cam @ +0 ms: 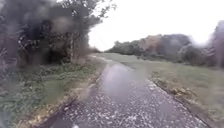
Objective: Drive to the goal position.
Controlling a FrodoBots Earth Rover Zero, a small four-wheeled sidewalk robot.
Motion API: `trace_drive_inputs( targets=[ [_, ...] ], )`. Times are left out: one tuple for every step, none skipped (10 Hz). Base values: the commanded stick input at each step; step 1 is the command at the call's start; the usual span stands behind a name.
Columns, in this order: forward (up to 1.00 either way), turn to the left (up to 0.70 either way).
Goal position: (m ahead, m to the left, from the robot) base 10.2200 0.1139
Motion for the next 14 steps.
trace_drive_inputs(
  targets=[
    [0.00,-1.00],
    [0.00,-1.00],
    [0.00,-1.00],
    [0.00,-1.00],
    [0.00,-1.00],
    [0.00,-1.00],
    [0.00,0.00],
    [0.00,0.00],
    [0.00,-0.03],
    [0.00,-0.08],
    [0.00,-0.12],
    [0.00,-0.17],
    [0.00,-0.22],
    [0.00,0.00]
  ],
)
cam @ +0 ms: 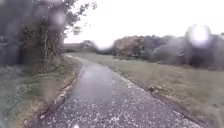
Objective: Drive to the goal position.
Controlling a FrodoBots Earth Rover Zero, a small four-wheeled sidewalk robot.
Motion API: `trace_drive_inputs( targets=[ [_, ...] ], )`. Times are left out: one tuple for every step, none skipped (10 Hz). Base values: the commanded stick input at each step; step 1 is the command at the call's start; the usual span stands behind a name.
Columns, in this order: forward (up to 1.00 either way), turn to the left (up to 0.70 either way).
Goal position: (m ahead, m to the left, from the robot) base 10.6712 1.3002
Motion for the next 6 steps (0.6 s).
trace_drive_inputs(
  targets=[
    [0.00,0.00],
    [1.00,0.00],
    [1.00,0.00],
    [1.00,0.00],
    [1.00,0.00],
    [1.00,0.00]
  ],
)
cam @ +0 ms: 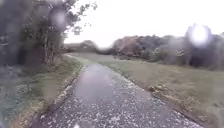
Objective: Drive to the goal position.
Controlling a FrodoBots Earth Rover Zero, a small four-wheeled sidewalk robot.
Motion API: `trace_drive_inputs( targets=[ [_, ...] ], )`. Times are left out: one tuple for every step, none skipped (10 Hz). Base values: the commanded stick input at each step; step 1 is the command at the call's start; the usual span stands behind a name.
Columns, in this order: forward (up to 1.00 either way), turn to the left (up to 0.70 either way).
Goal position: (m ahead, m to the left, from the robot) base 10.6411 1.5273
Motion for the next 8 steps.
trace_drive_inputs(
  targets=[
    [1.00,0.15],
    [1.00,0.31],
    [1.00,0.28],
    [1.00,0.11],
    [1.00,0.00],
    [1.00,0.00],
    [1.00,0.00],
    [1.00,0.00]
  ],
)
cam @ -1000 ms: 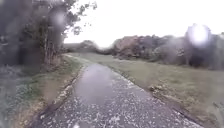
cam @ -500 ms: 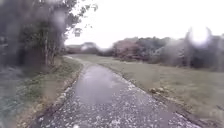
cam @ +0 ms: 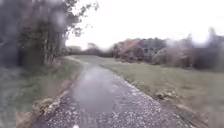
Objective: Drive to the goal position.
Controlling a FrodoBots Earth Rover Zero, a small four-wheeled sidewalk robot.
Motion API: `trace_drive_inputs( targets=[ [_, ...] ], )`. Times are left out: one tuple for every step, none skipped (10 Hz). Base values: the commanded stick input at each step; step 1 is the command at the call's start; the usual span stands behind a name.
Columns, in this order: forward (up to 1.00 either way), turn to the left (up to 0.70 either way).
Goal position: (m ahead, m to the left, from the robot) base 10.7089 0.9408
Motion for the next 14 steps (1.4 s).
trace_drive_inputs(
  targets=[
    [1.00,0.00],
    [1.00,0.00],
    [1.00,0.00],
    [1.00,0.00],
    [1.00,0.00],
    [1.00,0.00],
    [1.00,0.00],
    [1.00,0.00],
    [1.00,0.00],
    [1.00,0.00],
    [1.00,0.00],
    [1.00,0.00],
    [1.00,0.01],
    [1.00,0.18]
  ],
)
